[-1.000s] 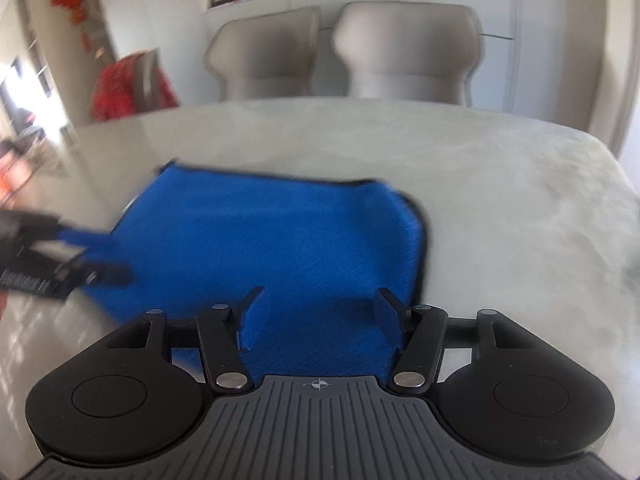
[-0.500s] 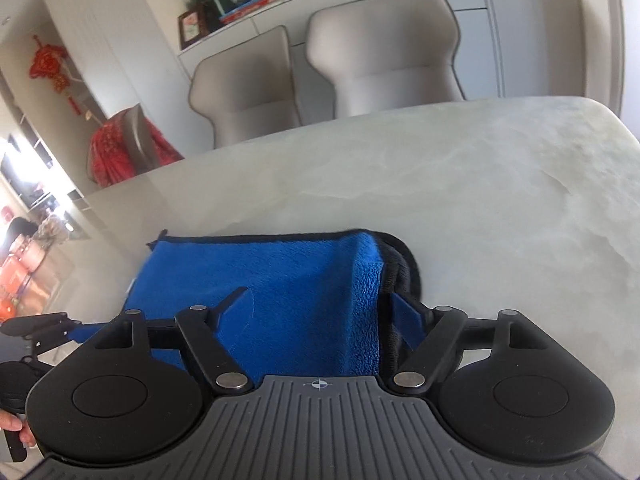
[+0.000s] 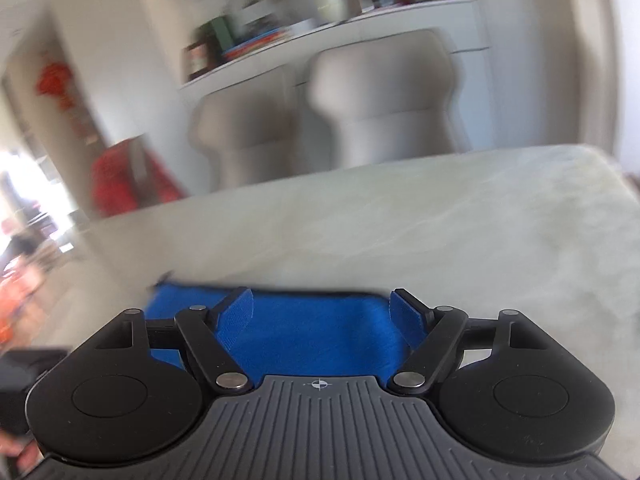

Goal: Fold towel
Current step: 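Open both grippers and release the folded blue towel strip, then grasp the towel strip ends with both grippers and lift it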

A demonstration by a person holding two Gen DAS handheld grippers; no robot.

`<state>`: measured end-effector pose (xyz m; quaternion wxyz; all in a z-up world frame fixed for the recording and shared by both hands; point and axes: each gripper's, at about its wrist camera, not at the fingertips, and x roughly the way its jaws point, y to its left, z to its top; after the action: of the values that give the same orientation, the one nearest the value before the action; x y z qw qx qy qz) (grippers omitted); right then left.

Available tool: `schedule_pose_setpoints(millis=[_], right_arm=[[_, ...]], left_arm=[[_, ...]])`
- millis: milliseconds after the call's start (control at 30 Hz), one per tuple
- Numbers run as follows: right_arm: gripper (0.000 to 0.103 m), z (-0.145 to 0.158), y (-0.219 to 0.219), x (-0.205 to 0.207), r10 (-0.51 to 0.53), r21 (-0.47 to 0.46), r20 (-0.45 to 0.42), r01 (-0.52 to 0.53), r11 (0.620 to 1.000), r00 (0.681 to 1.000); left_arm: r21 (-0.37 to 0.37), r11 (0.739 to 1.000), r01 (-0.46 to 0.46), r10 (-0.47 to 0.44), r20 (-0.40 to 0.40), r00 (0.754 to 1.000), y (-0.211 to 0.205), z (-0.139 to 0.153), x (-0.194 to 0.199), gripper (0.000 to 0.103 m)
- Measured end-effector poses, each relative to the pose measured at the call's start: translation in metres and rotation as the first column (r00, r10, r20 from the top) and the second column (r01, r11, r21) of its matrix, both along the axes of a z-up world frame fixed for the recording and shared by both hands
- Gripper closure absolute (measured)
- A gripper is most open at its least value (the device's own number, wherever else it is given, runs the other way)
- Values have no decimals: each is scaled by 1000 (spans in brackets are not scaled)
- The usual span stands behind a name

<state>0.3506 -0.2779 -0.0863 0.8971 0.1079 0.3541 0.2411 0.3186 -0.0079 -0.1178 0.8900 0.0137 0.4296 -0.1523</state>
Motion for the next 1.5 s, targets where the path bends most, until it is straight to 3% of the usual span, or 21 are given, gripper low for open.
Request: schedule_pose_setpoints(millis=[167, 333, 467, 633, 800, 867, 933, 967, 1000, 1067, 1167, 1233, 1300, 1400, 1500], right_arm=[[21, -19, 21, -25, -7, -155, -101, -9, 988, 995], [11, -5, 32, -68, -28, -223, -33, 20, 975, 999], [11, 2, 43, -94, 2, -293, 34, 8, 956, 999], [10, -2, 55, -99, 19, -372, 34, -5, 928, 999], [10, -5, 54, -103, 12, -371, 25, -2, 929, 1000], [4, -3, 53, -105, 9, -369, 27, 2, 930, 1000], [1, 2, 52, -108, -5, -362, 44, 20, 932, 999], [1, 5, 52, -110, -8, -358, 56, 27, 933, 998], [1, 8, 52, -112, -9, -355, 67, 32, 934, 998], [1, 12, 56, -114, -8, -366, 83, 38, 930, 997], [1, 16, 70, -115, 20, -427, 93, 22, 904, 995], [1, 15, 84, -116, 55, -482, 104, 2, 876, 993], [1, 12, 105, -121, 97, -568, 158, 10, 823, 983], [1, 3, 137, -133, 231, -668, 247, -8, 744, 941], [1, -6, 165, -141, 318, -718, 321, 10, 696, 892]], left_arm=[[-44, 998, -33, 33, -14, 999, 12, 6, -6, 25], [-165, 966, -197, 191, -49, 980, 43, 10, -20, 23], [-294, 897, -330, 294, -162, 942, 66, 2, -27, 22], [-369, 836, -406, 327, -261, 908, 69, 0, -24, 21], [-463, 728, -506, 356, -375, 856, 78, -7, -12, 21], [-487, 683, -545, 366, -418, 832, 82, -11, -6, 21], [-503, 657, -562, 366, -439, 820, 84, -16, -1, 22], [-504, 653, -565, 367, -442, 819, 84, -17, 1, 24], [-494, 666, -559, 371, -430, 823, 82, -17, 2, 28], [-465, 701, -540, 378, -399, 835, 78, -17, 4, 58], [-472, 723, -505, 347, -384, 856, 75, -15, 4, 78], [-478, 732, -485, 330, -374, 867, 74, -10, 3, 81], [-481, 740, -471, 321, -363, 875, 74, -6, 3, 85], [-492, 744, -452, 302, -357, 884, 73, 0, 8, 89], [-503, 747, -435, 286, -348, 893, 73, 7, 11, 90]])
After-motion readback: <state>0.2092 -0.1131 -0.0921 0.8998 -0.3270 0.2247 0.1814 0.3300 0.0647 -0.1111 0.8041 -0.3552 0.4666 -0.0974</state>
